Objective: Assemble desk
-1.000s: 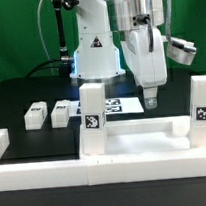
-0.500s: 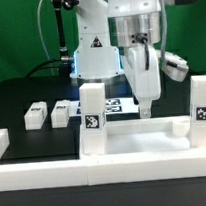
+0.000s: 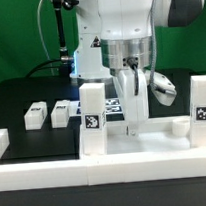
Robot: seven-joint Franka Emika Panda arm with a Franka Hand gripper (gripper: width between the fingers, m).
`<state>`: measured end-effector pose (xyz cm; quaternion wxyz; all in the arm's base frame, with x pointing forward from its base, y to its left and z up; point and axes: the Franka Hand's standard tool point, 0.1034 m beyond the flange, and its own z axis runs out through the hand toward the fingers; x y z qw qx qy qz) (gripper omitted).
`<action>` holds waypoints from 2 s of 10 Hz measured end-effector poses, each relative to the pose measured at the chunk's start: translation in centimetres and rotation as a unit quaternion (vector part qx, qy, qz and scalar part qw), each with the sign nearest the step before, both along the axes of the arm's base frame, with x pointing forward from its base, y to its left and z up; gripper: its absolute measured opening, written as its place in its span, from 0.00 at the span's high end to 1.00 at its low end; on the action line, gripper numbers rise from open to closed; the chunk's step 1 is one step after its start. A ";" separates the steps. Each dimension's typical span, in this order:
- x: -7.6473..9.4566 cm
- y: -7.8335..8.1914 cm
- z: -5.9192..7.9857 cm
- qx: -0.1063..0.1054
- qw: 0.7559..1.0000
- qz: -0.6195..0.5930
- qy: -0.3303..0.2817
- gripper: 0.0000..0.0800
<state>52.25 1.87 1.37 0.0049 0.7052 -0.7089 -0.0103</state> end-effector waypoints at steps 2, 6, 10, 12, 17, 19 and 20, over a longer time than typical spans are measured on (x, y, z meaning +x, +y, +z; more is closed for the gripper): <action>-0.1 -0.3 -0.2 -0.001 1.000 0.006 0.002 0.19; -0.3 -0.1 -0.3 0.000 1.000 0.008 0.005 0.76; -0.7 -0.2 -0.4 0.003 1.000 0.006 0.009 0.92; -1.1 -1.0 -0.3 0.003 1.000 0.028 0.006 0.92; -3.1 -2.0 0.6 0.005 0.998 0.068 0.004 0.92; -3.1 -2.0 0.5 0.006 0.997 0.080 0.004 0.92; -3.1 -2.1 0.5 0.006 0.995 0.098 0.004 0.92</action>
Offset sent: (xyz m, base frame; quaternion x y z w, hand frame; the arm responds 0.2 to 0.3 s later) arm 0.0012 -0.0002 0.0013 -0.0020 0.0029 -0.0023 1.0000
